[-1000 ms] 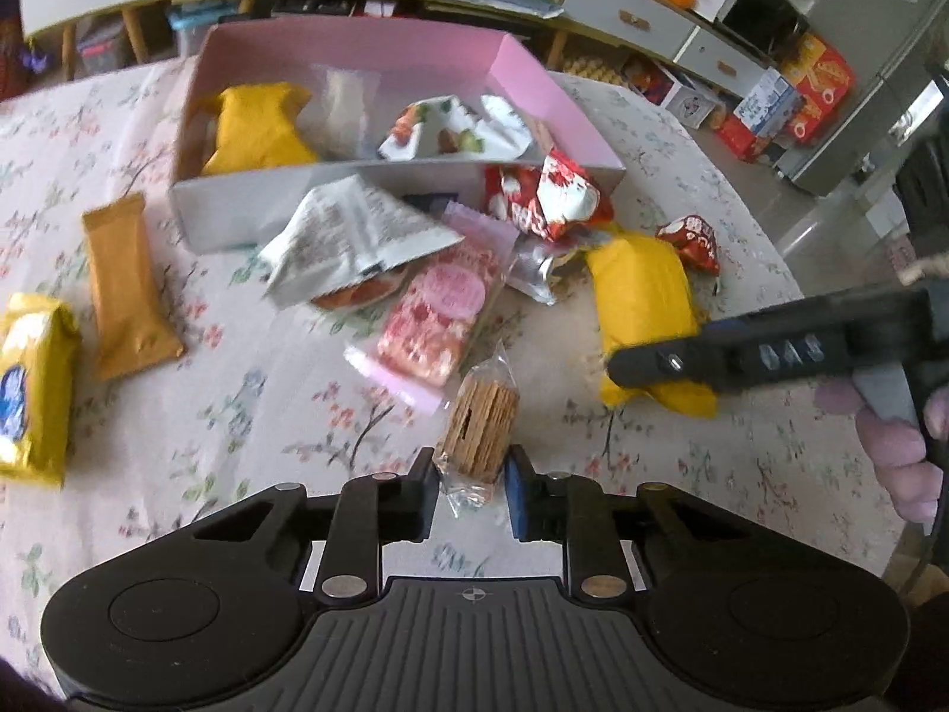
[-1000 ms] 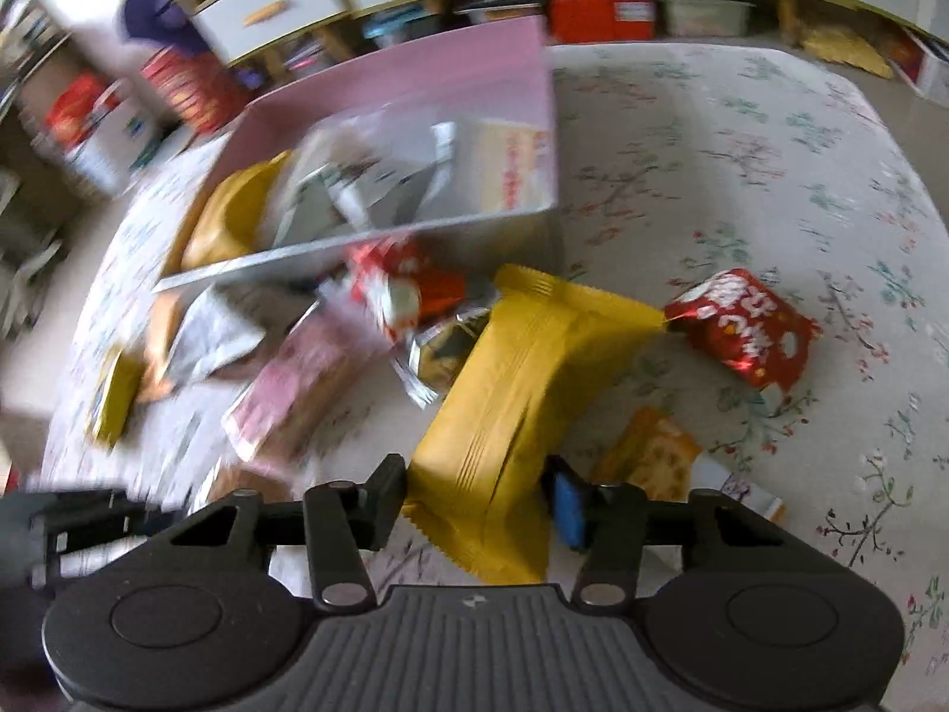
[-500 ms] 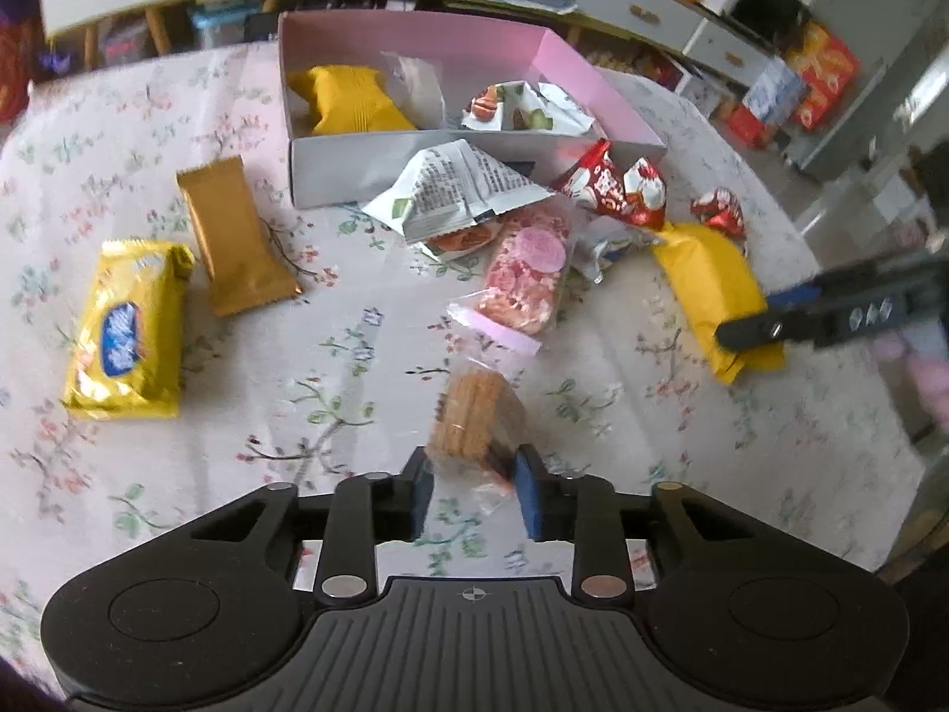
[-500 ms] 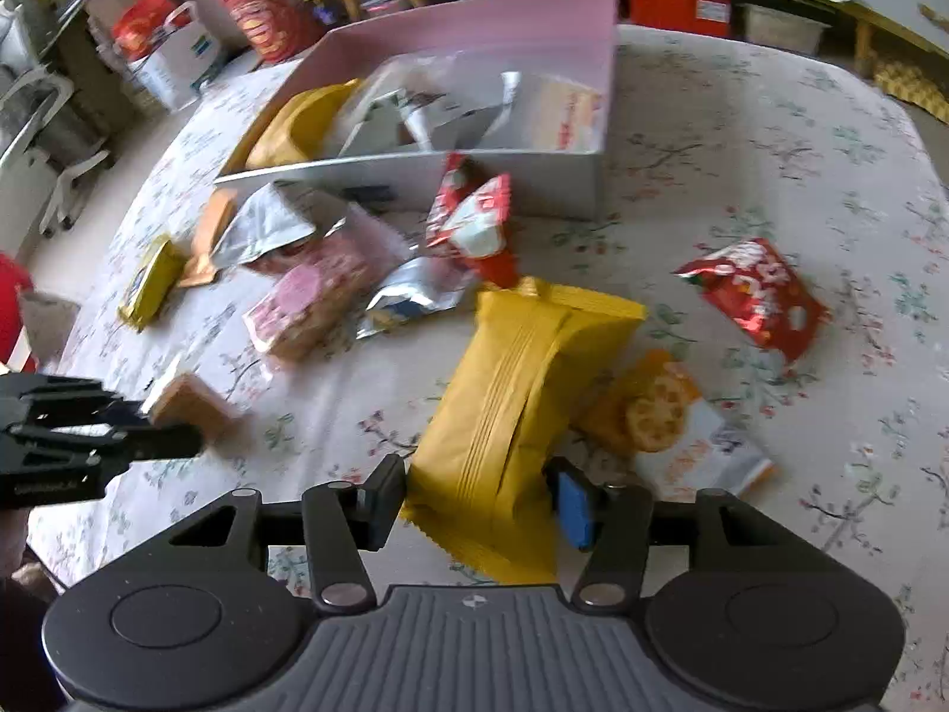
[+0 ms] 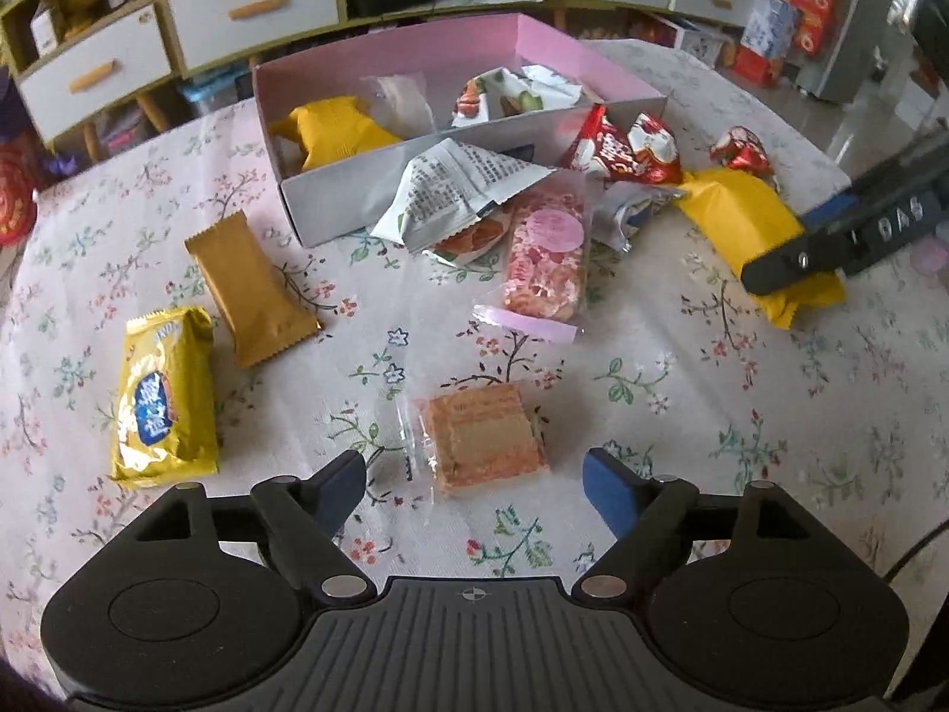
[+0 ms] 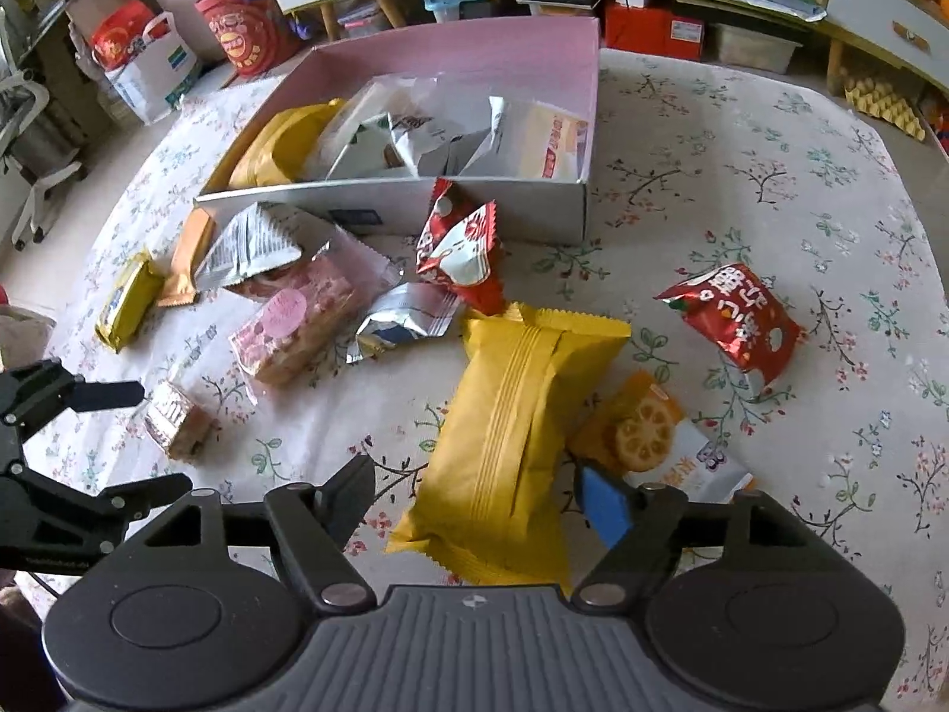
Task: Organize snacks
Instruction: 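Lift the yellow pack with the right tool while the left tool grasps the wrapped wafer square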
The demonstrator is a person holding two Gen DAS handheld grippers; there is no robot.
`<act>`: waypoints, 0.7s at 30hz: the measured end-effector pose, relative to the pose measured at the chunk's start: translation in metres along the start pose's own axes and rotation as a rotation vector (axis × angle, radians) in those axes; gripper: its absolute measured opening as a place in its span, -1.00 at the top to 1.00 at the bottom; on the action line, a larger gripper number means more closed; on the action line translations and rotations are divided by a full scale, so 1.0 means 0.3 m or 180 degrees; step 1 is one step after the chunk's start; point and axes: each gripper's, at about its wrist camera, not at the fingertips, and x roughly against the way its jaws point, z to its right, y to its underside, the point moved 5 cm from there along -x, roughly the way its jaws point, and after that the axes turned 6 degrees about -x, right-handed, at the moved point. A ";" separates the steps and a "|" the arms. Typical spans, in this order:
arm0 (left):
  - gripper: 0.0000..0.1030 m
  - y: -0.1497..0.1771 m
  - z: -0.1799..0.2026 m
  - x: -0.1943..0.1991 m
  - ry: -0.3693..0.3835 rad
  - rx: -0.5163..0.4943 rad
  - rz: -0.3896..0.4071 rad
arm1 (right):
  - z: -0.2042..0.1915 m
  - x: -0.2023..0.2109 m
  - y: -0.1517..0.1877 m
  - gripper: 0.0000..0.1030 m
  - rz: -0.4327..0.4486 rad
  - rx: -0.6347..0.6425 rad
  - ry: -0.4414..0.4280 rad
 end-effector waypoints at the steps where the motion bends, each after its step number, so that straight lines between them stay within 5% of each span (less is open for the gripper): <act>1: -0.59 -0.003 -0.002 -0.007 0.0010 0.0056 -0.0005 | -0.003 -0.006 0.002 -0.02 -0.0004 0.0009 0.0027; 8: -0.51 -0.019 -0.002 -0.023 -0.0013 0.0259 -0.0001 | -0.010 -0.035 0.004 0.12 0.0003 0.0048 0.0186; 15: 0.17 -0.024 0.002 -0.013 -0.0130 0.0242 0.0004 | -0.007 -0.038 0.005 0.47 0.0003 0.0053 0.0239; 21: 0.26 -0.027 0.003 -0.002 -0.0156 0.0242 0.0019 | -0.005 -0.025 -0.004 0.64 0.0043 0.0028 0.0249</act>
